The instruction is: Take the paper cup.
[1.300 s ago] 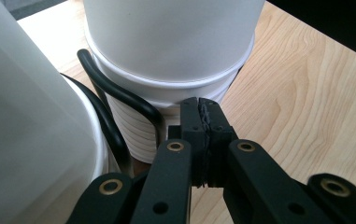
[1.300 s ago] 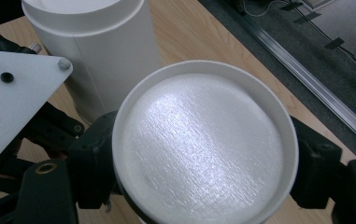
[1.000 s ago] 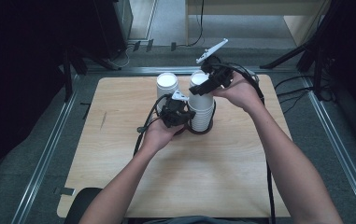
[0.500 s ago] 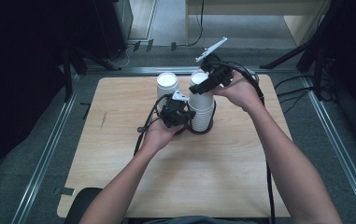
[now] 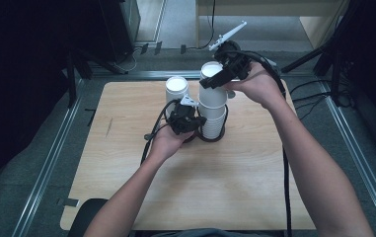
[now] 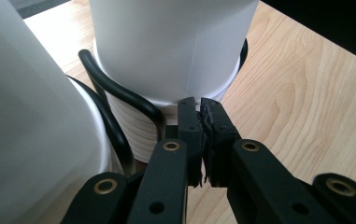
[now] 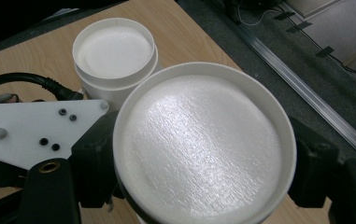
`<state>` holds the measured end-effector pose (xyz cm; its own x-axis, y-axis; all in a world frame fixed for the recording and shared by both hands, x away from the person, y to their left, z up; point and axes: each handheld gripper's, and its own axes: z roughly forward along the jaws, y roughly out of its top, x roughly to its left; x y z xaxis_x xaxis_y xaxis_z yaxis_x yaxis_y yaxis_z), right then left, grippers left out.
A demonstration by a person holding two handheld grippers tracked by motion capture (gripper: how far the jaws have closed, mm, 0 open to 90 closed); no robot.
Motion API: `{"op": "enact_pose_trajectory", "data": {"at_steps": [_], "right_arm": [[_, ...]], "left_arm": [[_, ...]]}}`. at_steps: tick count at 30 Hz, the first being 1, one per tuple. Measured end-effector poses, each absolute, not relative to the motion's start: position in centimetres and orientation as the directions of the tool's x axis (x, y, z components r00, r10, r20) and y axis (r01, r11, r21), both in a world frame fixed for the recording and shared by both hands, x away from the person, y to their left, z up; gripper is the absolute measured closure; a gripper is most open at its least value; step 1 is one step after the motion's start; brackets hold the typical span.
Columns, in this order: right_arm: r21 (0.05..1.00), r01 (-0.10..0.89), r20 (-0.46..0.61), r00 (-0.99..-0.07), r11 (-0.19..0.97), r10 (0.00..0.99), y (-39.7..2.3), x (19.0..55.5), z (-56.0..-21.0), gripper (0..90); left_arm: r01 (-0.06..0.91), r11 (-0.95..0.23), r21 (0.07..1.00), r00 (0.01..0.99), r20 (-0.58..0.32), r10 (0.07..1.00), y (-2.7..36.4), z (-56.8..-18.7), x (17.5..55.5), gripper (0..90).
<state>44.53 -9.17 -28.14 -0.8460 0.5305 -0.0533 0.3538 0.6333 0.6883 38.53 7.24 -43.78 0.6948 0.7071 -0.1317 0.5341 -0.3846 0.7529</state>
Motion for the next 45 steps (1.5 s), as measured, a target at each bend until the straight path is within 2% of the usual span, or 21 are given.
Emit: {"op": "enact_pose_trajectory", "data": {"at_steps": [17, 27, 39, 45], "right_arm": [[0.676, 0.327, -0.089, -0.853, 0.660, 0.514, -10.4, 42.4, -23.3, 25.4], [0.687, 0.331, -0.050, -0.866, 0.646, 0.497, -12.5, 40.8, -24.1, 25.3], [0.695, 0.312, -0.032, -0.886, 0.648, 0.462, -14.1, 38.0, -24.6, 25.2], [0.690, 0.306, -0.016, -0.900, 0.656, 0.437, -14.8, 37.2, -25.4, 25.1]], "left_arm": [[0.538, -0.383, 0.751, 0.694, -0.137, 0.707, 7.2, -43.8, 38.6, 86.6], [0.542, -0.380, 0.750, 0.699, -0.151, 0.699, 7.3, -43.8, 38.6, 83.2], [0.530, -0.373, 0.762, 0.725, -0.179, 0.665, 8.1, -42.9, 37.9, 74.1], [0.518, -0.407, 0.753, 0.750, -0.170, 0.639, 8.5, -42.7, 37.5, 67.2]]}}
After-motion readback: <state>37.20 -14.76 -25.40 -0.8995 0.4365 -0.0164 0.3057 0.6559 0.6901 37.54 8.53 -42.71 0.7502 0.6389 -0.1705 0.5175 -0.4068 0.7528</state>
